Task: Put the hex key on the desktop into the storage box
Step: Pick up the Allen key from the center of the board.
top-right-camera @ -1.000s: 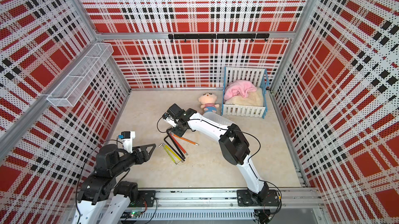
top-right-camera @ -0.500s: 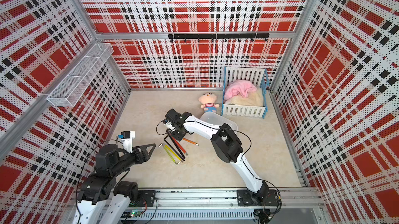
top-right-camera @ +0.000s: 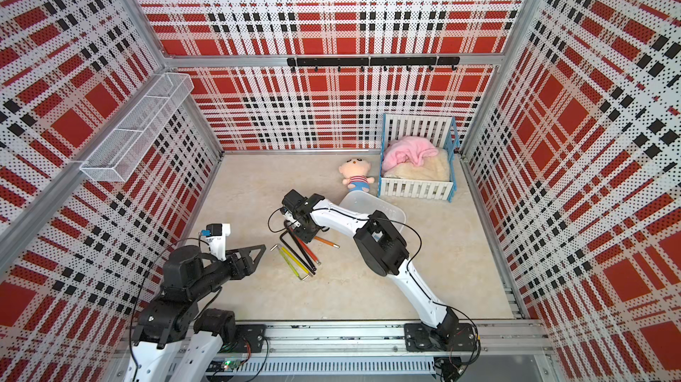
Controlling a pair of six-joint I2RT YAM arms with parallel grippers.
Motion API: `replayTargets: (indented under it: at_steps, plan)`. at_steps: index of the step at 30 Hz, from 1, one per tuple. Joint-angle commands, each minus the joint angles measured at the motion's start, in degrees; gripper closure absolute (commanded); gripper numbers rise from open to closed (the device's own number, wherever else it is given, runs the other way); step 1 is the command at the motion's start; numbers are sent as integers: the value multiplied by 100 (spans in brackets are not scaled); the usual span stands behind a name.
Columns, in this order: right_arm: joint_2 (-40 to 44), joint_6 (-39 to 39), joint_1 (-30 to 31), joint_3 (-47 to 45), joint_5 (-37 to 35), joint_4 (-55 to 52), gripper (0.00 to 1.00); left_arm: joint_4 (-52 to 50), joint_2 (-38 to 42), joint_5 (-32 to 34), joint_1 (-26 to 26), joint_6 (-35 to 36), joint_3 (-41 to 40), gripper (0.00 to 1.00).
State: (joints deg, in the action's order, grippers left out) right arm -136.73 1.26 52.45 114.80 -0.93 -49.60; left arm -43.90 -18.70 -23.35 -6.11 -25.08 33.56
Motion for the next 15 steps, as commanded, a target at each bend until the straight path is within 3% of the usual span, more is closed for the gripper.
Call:
replayTargets:
  at_steps: [1,15]
  plan:
    - [-142,-118,46,127,-138,-79,70,150,24,-29,50,103,-26,25]
    - [-608,-435,46,575,-75,-359,71,156,21,-55,101,117,-34,25]
